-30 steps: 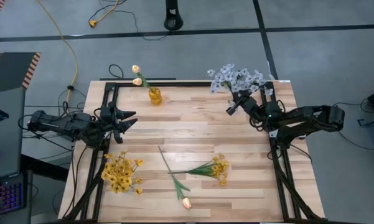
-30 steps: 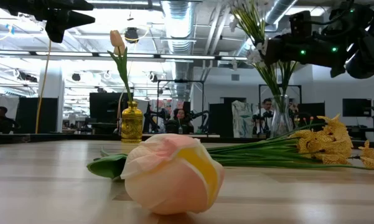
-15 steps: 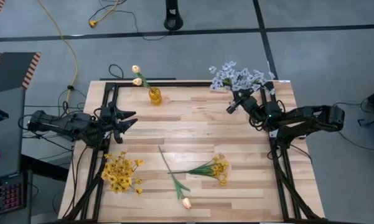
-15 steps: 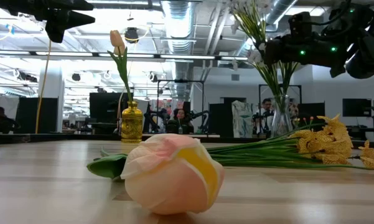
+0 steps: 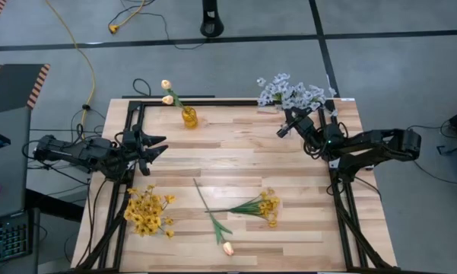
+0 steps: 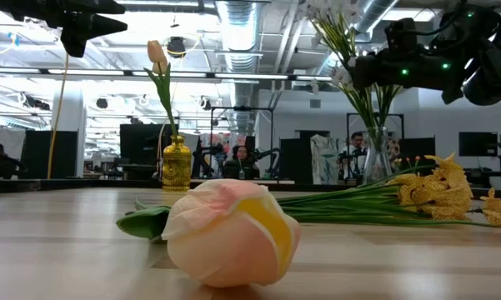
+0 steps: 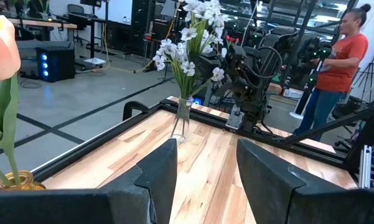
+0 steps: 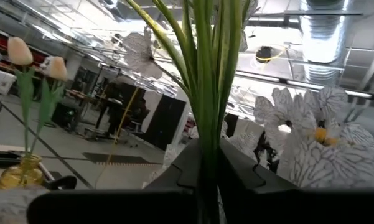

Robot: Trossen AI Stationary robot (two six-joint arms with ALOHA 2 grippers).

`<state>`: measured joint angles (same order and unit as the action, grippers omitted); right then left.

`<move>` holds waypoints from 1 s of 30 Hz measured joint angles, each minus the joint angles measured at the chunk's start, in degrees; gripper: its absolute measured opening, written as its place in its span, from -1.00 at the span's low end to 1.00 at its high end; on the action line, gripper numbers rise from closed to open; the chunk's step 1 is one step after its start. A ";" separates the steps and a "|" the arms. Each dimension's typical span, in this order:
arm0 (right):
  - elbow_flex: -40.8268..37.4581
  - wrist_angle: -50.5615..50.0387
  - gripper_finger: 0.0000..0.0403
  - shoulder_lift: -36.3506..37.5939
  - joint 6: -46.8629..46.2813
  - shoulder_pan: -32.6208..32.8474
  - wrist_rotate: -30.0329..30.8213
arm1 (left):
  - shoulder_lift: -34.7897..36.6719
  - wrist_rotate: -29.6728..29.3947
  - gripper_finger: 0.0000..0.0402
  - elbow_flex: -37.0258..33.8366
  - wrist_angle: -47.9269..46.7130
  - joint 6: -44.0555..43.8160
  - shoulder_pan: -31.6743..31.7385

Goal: Sort flowers into vase by color
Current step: Put the white flowers into the top transparent vase

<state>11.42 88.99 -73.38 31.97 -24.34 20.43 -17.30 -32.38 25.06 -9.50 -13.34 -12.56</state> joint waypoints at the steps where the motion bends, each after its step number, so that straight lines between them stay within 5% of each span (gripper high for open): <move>1: 0.00 -0.03 -0.62 0.00 -0.06 0.01 0.57 | 0.00 0.00 -0.24 0.00 0.00 0.00 0.00; 14: -0.02 -0.13 -0.04 0.00 -0.04 2.61 8.83 | 0.01 0.02 -0.24 0.00 0.00 0.00 0.01; 30: -0.02 -0.20 0.19 0.00 -0.02 8.84 20.57 | 0.00 0.57 -0.24 0.00 -0.02 0.00 0.00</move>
<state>11.40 88.79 -73.38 31.94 -15.50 41.00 -17.30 -31.81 25.06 -9.52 -13.34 -12.55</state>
